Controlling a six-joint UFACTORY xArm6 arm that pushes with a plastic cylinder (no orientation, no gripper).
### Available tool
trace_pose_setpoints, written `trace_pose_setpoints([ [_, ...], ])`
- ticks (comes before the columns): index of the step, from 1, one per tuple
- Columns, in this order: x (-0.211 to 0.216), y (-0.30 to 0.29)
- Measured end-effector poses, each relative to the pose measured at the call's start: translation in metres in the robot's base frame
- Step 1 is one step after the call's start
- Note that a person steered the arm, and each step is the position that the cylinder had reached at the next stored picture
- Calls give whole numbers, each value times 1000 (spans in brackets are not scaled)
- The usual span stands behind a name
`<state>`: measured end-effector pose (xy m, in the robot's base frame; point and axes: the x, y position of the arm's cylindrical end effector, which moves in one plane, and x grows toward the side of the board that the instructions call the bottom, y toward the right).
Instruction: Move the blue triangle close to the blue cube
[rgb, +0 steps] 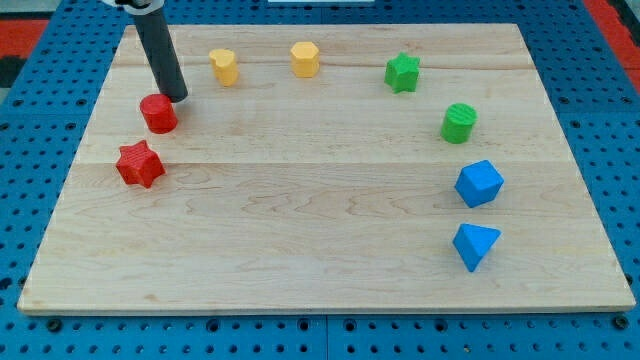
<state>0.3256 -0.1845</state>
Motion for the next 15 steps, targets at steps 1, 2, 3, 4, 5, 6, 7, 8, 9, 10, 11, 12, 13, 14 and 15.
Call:
trace_pose_setpoints([
  [1, 1, 54],
  [2, 1, 127],
  [3, 2, 180],
  [4, 2, 180],
  [5, 13, 119],
  [6, 28, 35],
  [7, 90, 69],
  [8, 178, 123],
  [9, 255, 183],
  [10, 275, 282],
  [11, 277, 328],
  [12, 277, 362],
  [13, 261, 359],
  [14, 255, 347],
  [15, 255, 342],
])
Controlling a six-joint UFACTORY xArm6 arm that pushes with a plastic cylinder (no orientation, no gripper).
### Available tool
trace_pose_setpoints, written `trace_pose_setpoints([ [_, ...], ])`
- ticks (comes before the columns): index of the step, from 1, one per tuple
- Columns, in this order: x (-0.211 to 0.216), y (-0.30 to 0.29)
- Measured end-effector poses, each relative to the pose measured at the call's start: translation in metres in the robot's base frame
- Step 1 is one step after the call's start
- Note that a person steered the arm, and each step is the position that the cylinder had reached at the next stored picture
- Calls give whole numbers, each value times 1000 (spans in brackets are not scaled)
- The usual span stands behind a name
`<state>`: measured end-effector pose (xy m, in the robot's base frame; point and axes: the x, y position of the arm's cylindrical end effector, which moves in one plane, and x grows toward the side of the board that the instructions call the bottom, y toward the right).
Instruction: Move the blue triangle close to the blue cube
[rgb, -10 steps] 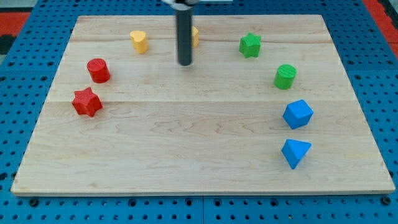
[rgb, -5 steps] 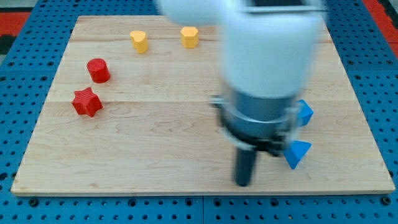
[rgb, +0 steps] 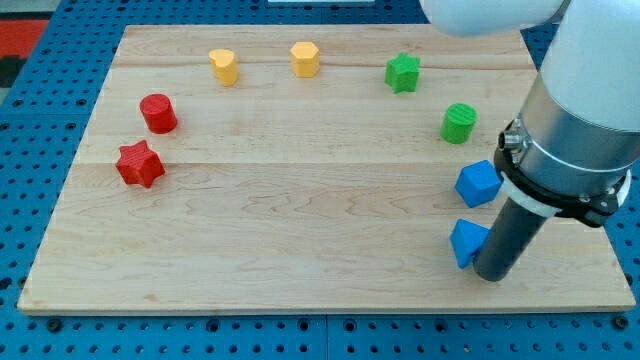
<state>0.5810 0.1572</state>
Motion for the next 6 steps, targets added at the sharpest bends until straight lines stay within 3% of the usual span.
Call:
trace_pose_setpoints([
  [6, -41, -7],
])
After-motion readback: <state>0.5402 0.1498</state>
